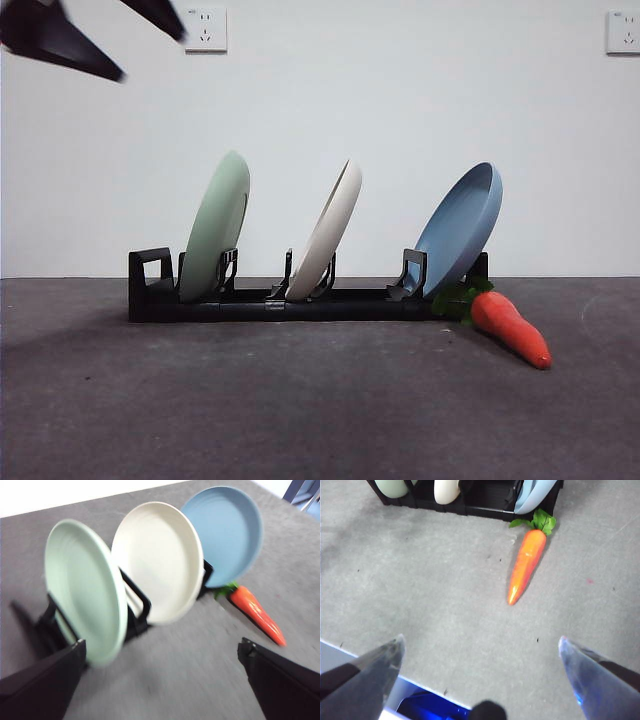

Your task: Take the green plate from the plate rack,put the plate on the table,take the carrot from the table,put the carrot in the plate

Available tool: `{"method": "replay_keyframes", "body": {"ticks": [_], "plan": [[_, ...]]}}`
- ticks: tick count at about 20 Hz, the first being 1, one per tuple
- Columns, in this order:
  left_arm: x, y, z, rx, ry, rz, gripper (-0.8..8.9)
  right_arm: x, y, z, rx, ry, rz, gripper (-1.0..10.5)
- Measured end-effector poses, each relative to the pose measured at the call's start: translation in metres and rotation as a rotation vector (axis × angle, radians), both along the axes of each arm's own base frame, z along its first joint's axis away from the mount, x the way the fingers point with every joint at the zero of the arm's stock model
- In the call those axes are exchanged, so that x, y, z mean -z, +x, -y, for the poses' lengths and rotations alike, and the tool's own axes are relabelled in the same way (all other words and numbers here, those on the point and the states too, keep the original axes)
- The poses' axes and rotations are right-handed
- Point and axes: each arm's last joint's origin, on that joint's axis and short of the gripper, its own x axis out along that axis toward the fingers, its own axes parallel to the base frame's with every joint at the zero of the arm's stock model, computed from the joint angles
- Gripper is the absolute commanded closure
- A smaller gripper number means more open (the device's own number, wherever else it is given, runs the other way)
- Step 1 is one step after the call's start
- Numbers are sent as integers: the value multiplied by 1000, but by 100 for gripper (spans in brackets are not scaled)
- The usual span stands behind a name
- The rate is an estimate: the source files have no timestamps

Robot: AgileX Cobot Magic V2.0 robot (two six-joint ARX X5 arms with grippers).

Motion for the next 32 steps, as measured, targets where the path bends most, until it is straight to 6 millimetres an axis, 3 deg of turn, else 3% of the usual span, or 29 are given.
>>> {"method": "replay_keyframes", "body": {"ticks": [6,11,14,17,22,32], "plan": [[26,83,34,-19,53,-37,216,3,-2,0,0,-8,-37,350],[59,117,50,-67,108,-55,217,3,-2,1,0,-8,-37,350],[74,125,52,-116,152,-70,246,3,-2,1,0,-8,-37,350],[74,127,53,-134,158,-47,601,3,-2,1,1,-8,-37,350],[74,125,58,-51,110,-60,827,3,-2,1,1,-8,-37,350],[68,120,60,-33,68,-80,822,3,-2,1,1,-8,-37,351]]}}
